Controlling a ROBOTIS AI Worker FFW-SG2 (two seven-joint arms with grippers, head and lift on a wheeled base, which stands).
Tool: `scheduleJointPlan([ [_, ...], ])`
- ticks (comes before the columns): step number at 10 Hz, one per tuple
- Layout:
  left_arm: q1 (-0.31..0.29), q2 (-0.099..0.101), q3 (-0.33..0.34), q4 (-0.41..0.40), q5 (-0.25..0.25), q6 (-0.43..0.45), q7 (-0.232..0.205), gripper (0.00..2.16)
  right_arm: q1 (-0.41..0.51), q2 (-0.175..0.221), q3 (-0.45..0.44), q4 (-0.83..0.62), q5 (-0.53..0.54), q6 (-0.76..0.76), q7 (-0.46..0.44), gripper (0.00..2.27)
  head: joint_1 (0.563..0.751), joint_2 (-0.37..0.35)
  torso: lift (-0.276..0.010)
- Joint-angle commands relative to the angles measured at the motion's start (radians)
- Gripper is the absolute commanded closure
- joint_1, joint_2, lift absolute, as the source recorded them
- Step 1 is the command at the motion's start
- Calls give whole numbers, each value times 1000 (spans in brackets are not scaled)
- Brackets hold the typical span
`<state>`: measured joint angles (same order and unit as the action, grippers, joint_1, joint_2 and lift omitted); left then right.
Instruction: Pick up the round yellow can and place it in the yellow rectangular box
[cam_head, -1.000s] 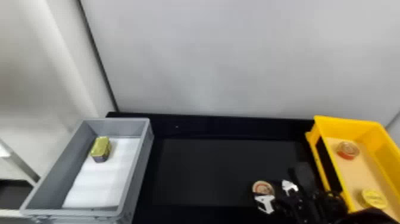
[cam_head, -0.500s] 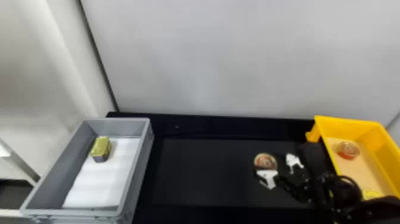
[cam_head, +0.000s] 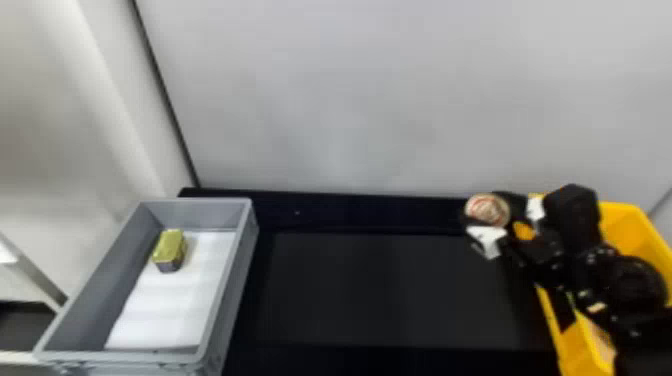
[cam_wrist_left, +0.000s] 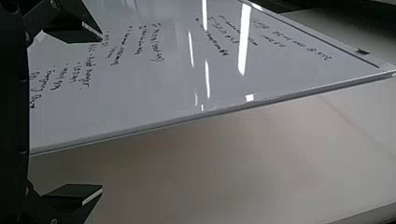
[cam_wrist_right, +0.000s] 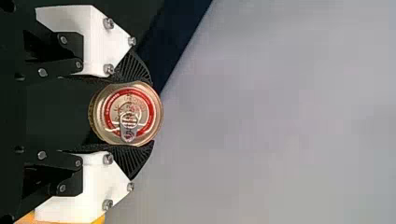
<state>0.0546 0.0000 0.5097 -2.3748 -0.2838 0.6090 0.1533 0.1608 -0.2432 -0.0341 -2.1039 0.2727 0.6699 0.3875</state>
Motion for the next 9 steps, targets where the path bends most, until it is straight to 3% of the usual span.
scheduleJointPlan([
  [1, -1, -3, 3, 0, 0, 2, 0, 136, -1, 4, -93, -51, 66, 8, -2, 671, 694, 14, -68],
  [4, 2, -3, 1, 0, 2, 3, -1, 136, 3, 5, -251, -94, 123, 1, -2, 671, 694, 14, -68],
  [9, 2, -3, 4, -1, 2, 3, -3, 136, 51, 76, -438, -25, 120, -58, -70, 661, 694, 14, -68],
])
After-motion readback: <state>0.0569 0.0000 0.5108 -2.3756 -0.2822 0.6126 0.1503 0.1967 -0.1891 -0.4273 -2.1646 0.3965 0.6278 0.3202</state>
